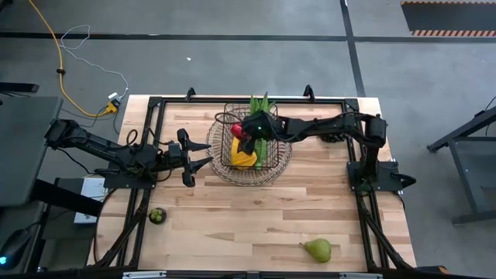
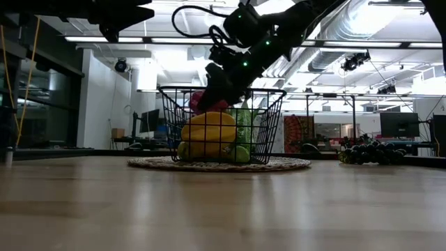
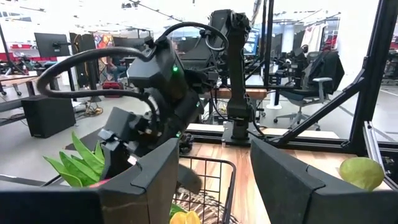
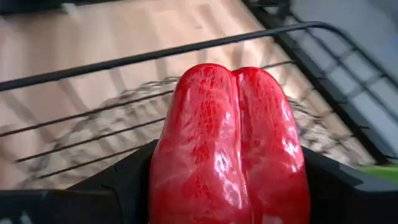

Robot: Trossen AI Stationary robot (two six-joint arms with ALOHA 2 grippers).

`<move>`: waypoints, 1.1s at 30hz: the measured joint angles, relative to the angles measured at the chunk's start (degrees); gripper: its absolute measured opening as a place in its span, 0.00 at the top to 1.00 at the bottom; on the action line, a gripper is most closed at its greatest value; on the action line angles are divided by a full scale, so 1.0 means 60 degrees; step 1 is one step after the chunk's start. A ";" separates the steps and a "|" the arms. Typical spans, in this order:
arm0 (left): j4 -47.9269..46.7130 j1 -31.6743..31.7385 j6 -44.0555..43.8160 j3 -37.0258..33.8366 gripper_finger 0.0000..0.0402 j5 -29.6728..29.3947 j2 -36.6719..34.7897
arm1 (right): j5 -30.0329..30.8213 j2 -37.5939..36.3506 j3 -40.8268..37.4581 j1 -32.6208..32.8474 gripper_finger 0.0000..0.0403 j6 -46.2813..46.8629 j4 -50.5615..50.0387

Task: Build produce basket
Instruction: Put the red bell pepper into the black wire basket, then put the green pear into the black wire basket

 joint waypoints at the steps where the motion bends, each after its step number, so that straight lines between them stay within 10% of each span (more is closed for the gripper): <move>1: 0.0001 0.0000 0.0000 0.0000 0.53 -0.0003 0.0000 | 0.0251 0.0000 0.0000 -0.0009 0.28 0.0047 -0.0011; 33: 0.0004 0.0000 0.0004 0.0000 0.53 -0.0003 0.0000 | 0.0006 -0.0605 -0.0004 -0.0003 0.06 -0.1477 -0.0378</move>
